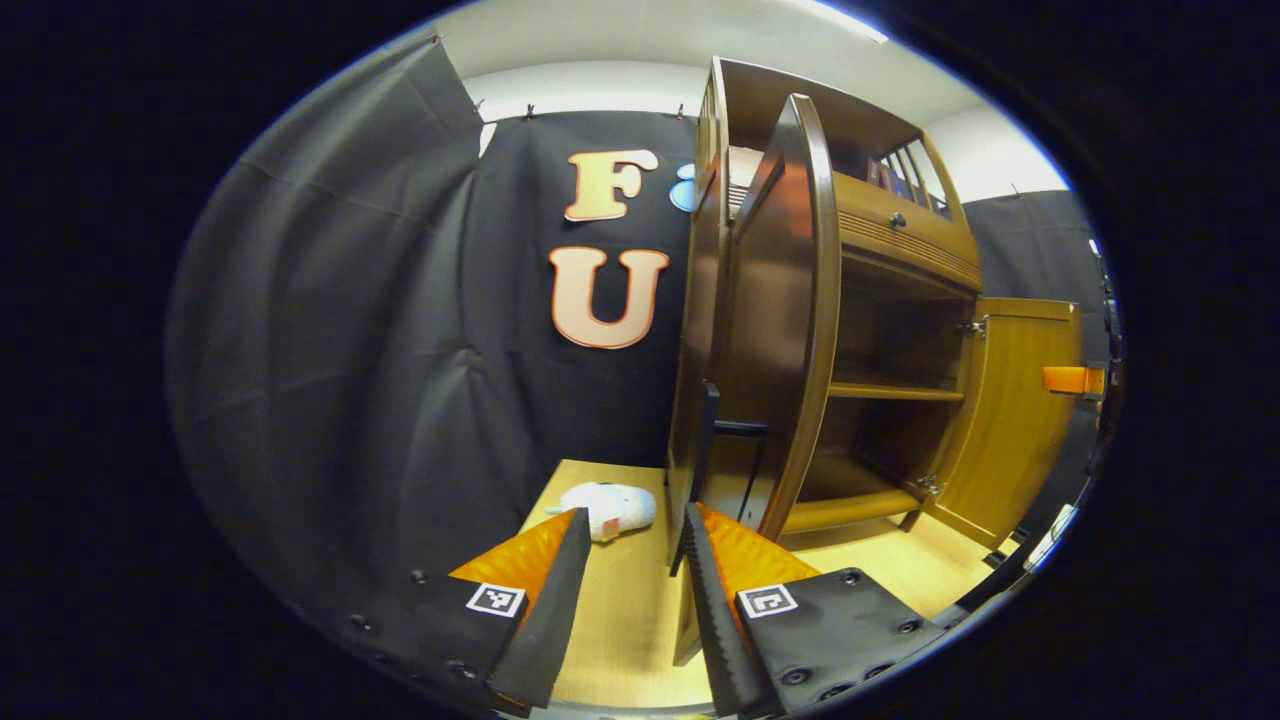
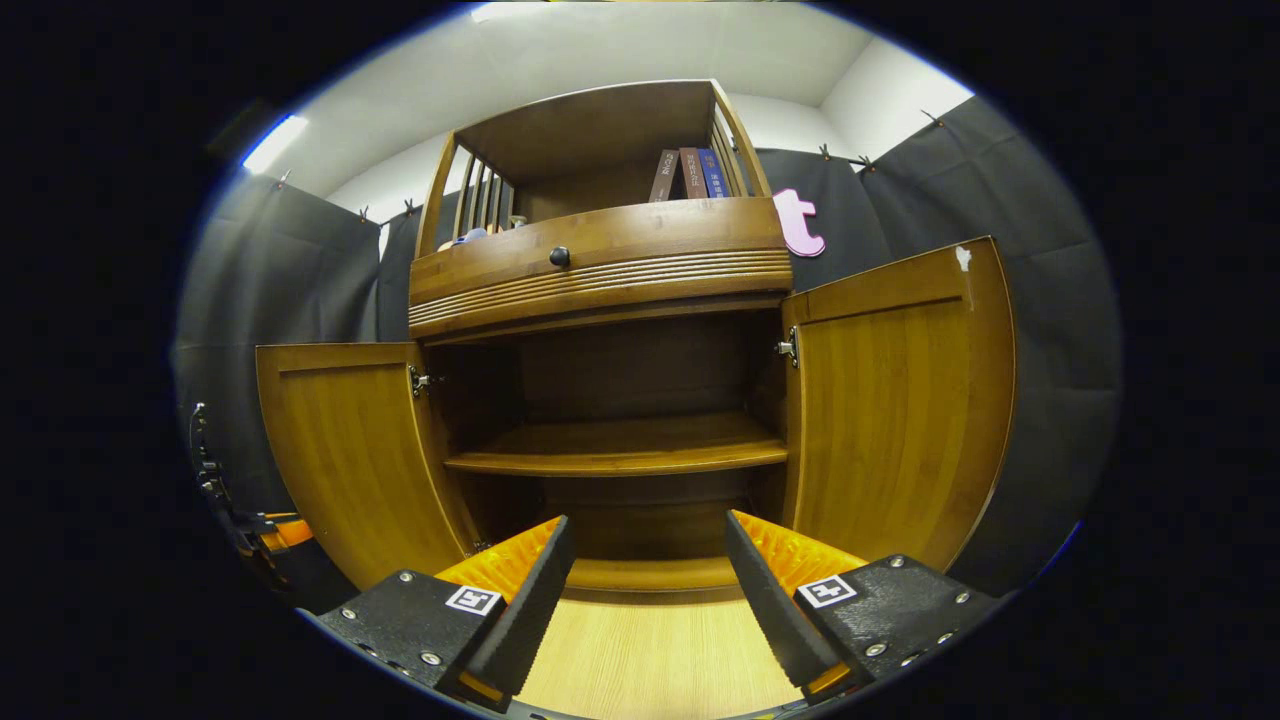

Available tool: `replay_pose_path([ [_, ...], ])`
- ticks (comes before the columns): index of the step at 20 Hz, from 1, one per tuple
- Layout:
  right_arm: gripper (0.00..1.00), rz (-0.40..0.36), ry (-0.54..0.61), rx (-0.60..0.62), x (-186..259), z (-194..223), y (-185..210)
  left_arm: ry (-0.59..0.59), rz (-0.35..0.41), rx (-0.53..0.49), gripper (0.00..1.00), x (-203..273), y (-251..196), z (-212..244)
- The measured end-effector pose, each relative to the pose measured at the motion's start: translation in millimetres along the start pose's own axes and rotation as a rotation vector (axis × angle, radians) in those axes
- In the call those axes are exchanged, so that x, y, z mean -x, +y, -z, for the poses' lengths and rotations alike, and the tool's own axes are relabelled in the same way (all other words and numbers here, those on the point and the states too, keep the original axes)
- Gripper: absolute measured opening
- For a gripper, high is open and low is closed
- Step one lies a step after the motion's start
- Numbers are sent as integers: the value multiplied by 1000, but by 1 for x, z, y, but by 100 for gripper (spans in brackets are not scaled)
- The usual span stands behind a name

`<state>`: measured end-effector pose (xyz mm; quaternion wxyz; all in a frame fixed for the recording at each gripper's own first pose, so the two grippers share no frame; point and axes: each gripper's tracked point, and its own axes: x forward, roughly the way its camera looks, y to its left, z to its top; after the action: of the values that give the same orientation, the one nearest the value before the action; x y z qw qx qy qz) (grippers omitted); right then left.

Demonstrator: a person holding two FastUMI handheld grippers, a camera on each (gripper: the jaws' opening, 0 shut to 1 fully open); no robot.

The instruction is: Open the right door of the double-door shoe cabinet with the right hand, and open the left door with the left hand.

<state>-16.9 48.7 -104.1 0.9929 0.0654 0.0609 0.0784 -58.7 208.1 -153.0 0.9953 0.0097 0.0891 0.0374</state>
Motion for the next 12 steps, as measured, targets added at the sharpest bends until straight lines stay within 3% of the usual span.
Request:
replay_pose_path([
  [5, 92, 57, 30, 10, 5, 0, -15, -71, -106, 24, 77, 56, -3, -41],
  [6, 92, 73, 30, 18, 7, -2, -19, -78, -124, 24, 77, 66, -4, -50],
  [7, 92, 87, 27, 26, 8, -5, -23, -85, -121, 23, 78, 73, -10, -60],
  [10, 92, 121, 8, 57, 16, -15, -33, -85, -111, -6, 92, 80, -34, -86],
  [12, 93, 144, -7, 85, 21, -24, -39, -68, -99, -12, 93, 82, -50, -93],
])
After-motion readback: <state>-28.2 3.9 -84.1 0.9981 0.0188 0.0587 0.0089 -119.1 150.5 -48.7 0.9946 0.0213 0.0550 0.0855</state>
